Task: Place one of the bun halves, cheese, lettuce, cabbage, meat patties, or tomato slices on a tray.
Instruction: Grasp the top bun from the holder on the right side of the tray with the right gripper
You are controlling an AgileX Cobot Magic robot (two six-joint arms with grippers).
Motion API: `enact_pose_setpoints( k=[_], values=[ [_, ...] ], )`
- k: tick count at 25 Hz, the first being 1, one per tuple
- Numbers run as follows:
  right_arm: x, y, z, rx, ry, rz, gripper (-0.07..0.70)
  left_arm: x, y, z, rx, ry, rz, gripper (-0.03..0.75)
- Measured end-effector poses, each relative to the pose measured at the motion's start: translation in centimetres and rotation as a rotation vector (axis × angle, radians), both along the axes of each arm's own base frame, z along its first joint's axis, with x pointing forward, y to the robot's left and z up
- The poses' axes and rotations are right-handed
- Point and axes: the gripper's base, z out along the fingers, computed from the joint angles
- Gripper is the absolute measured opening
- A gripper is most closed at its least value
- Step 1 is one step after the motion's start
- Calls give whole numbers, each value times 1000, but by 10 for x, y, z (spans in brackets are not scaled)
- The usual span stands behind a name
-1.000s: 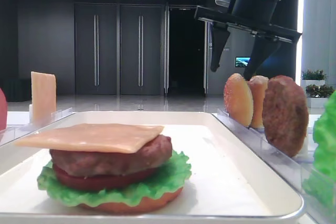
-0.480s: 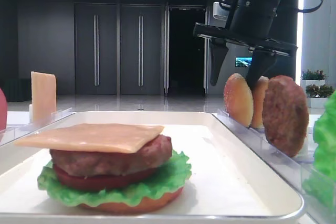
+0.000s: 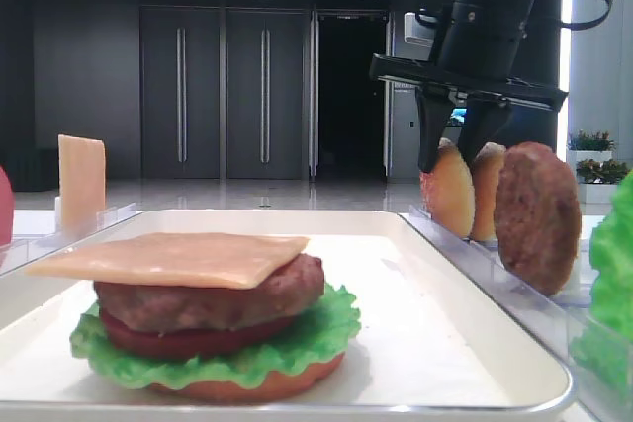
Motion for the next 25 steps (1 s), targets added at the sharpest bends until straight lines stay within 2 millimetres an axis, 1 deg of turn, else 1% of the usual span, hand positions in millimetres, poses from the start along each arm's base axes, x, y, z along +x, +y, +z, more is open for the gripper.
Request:
enact_pose_setpoints(
  k=[1, 2, 16, 19, 25],
  values=[
    [0, 0, 0, -1, 0, 1, 235, 0, 0, 0, 0, 0, 0, 409],
    [0, 0, 0, -1, 0, 1, 232, 0, 0, 0, 0, 0, 0, 409],
    [-1, 0, 2, 5, 3, 10, 230, 0, 0, 0, 0, 0, 0, 409],
    [-4, 0, 10, 19, 3, 17, 230, 0, 0, 0, 0, 0, 0, 409],
    [-14, 2, 40, 86, -38, 16, 229, 0, 0, 0, 0, 0, 0, 409]
  ],
)
